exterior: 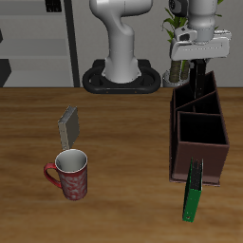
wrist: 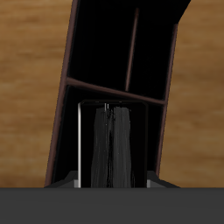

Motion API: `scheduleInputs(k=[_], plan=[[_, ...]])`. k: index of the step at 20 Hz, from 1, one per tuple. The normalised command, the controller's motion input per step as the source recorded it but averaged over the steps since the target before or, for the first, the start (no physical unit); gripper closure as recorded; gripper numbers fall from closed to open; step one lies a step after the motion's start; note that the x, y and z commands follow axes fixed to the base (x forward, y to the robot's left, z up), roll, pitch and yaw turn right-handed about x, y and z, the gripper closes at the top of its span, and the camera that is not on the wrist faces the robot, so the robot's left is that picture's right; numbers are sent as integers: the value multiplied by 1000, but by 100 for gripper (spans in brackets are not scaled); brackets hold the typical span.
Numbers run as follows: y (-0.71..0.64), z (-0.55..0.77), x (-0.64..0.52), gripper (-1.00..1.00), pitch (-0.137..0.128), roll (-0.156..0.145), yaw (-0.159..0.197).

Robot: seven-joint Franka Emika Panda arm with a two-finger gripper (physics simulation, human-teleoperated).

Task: Place the black book into the left desk caddy's left compartment

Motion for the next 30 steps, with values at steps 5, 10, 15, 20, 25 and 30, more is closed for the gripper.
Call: scheduleInputs(k=[5,10,15,20,25,30], plan=[[-51,-358,105,100,51,-16,14],[-13,-453,85,100,80,-29,30],[18,-226,27,100,47,17,-7],[105,-327,-23,100,69,28,44],[39,15,-23,-100,37,108,0],[-219,31,36,-100,25,-106,-32]])
